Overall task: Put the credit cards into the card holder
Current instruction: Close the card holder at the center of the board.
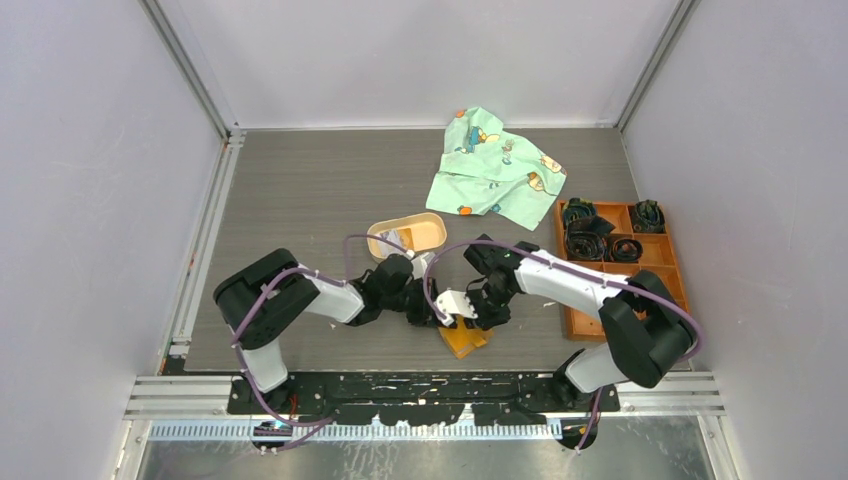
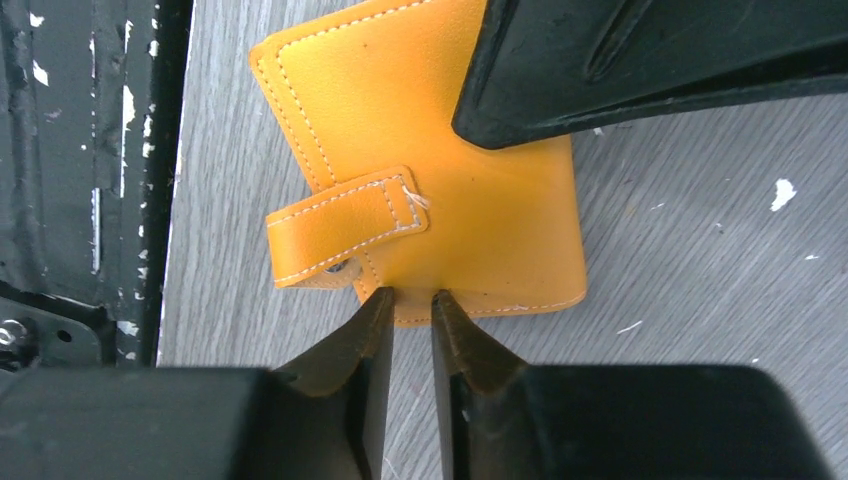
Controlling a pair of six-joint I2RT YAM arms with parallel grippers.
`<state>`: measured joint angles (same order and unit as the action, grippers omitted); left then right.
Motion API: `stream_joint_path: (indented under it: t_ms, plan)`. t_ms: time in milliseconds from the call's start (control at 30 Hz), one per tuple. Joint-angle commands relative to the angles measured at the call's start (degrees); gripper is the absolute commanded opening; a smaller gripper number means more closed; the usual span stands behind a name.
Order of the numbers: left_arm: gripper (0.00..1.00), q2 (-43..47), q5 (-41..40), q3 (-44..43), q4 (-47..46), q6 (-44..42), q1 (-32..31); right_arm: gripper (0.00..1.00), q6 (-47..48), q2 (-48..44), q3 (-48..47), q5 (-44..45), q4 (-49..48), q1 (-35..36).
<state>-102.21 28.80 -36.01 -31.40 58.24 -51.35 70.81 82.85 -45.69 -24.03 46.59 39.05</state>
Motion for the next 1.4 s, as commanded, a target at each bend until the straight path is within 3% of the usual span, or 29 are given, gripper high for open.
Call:
stream_joint_path:
  t_ms: [0,200,500,833,1367]
  plan:
    - [0.0,1.0,-2.7,1.1,0.6,1.3,-0.3,0.32,-3.8,-1.5,-0.5,-0.4,-1.5,0.1]
    - [0.0,6.9,-7.8,10.1,-12.1,13.2,1.5,0.54,-6.5,-9.6,-3.6,-7.6,1.1,-3.8]
    - [0.0,13.4,-9.9,12.0,-13.5,23.9,1.4,0.77,0.4,-19.3,-2.9,-19.5,5.8,-5.9]
    - [0.0,11.5,-8.4,14.7,-21.5,33.1,1.4,0.83,3.9,-21.4,-1.4,-19.7,6.1,-5.0]
    - [0.0,9.4,-7.3,13.9,-25.9,38.3,0.5,0.87,5.6,-22.7,0.7,-16.4,3.6,-3.9]
